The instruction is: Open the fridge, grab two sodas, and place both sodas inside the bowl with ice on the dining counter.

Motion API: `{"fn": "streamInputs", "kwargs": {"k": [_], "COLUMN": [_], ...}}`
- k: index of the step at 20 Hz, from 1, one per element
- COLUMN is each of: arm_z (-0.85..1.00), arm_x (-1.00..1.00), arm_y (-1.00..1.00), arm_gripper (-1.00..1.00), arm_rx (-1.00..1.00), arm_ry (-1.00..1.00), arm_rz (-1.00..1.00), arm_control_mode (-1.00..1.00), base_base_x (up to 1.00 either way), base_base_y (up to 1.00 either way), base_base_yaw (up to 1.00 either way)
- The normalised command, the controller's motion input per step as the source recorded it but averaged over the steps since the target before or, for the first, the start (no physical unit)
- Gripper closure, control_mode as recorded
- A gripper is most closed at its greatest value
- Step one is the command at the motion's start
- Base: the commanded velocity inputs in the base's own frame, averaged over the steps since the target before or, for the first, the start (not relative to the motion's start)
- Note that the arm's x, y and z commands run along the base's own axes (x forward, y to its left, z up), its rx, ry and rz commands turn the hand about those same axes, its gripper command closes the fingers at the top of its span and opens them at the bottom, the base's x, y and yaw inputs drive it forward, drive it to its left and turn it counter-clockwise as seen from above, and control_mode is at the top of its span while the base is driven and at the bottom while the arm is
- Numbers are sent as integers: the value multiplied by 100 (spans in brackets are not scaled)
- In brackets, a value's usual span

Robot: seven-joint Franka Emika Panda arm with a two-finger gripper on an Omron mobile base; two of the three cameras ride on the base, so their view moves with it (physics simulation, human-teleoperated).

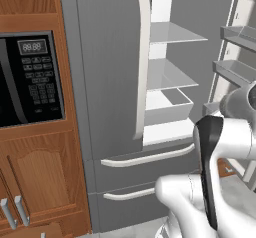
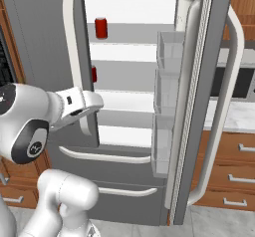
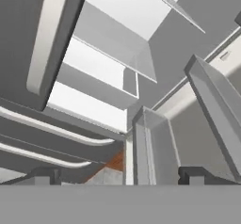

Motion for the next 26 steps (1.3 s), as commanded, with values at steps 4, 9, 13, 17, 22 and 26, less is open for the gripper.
{"fn": "streamInputs", "kwargs": {"k": [4,9,13,17,22,26], "arm_z": [18,34,43,39,13,0], "arm_x": [0,4,39,54,51,51], "arm_y": [88,67,34,29,26,12], "arm_gripper": [-100,-100,-100,-100,-100,-100], "arm_rx": [20,19,20,21,12,0], "arm_ry": [0,0,1,5,2,-4], "arm_rz": [0,-3,-4,-1,-3,-9], "arm_control_mode": [-100,-100,-100,-100,-100,-100], "base_base_x": [0,0,0,0,0,0], "base_base_y": [0,0,0,0,0,0], "base_base_yaw": [0,0,0,0,0,0]}}
